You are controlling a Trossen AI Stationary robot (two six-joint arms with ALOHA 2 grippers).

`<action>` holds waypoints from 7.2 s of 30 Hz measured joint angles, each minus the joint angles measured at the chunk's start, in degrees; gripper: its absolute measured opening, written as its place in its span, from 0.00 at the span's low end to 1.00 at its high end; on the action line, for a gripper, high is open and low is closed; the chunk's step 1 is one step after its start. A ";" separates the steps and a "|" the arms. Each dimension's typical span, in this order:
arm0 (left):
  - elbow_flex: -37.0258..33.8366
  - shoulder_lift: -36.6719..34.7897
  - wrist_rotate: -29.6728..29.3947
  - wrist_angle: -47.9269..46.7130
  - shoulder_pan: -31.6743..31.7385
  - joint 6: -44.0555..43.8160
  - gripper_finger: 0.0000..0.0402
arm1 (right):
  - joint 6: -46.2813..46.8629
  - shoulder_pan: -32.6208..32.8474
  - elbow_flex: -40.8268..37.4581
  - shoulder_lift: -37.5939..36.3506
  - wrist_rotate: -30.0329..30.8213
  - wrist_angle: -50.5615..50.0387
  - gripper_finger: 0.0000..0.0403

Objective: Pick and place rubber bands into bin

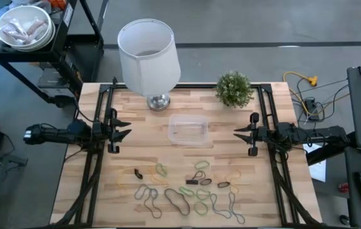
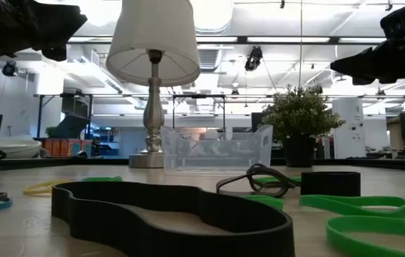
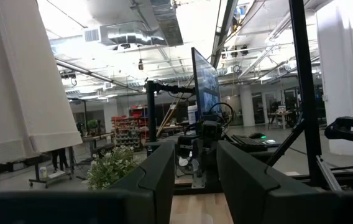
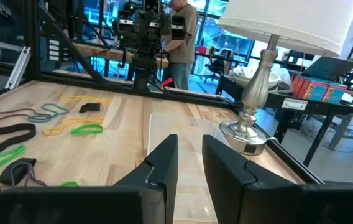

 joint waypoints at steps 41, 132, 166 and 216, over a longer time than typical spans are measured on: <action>0.00 0.00 0.00 0.48 0.02 0.69 0.26 | 23.78 0.00 -0.01 0.02 -0.17 0.19 0.17; 60.12 85.24 -7.97 -77.15 -36.57 -51.14 0.26 | -15.15 0.04 12.94 21.35 -27.12 8.31 0.17; 52.72 85.15 -6.88 -70.26 -37.59 -50.54 0.26 | -10.01 0.04 13.37 24.39 -27.30 9.21 0.17; 58.96 84.80 -23.98 -35.03 -3.71 6.48 0.00 | -10.01 0.03 13.28 24.39 -27.27 8.81 0.17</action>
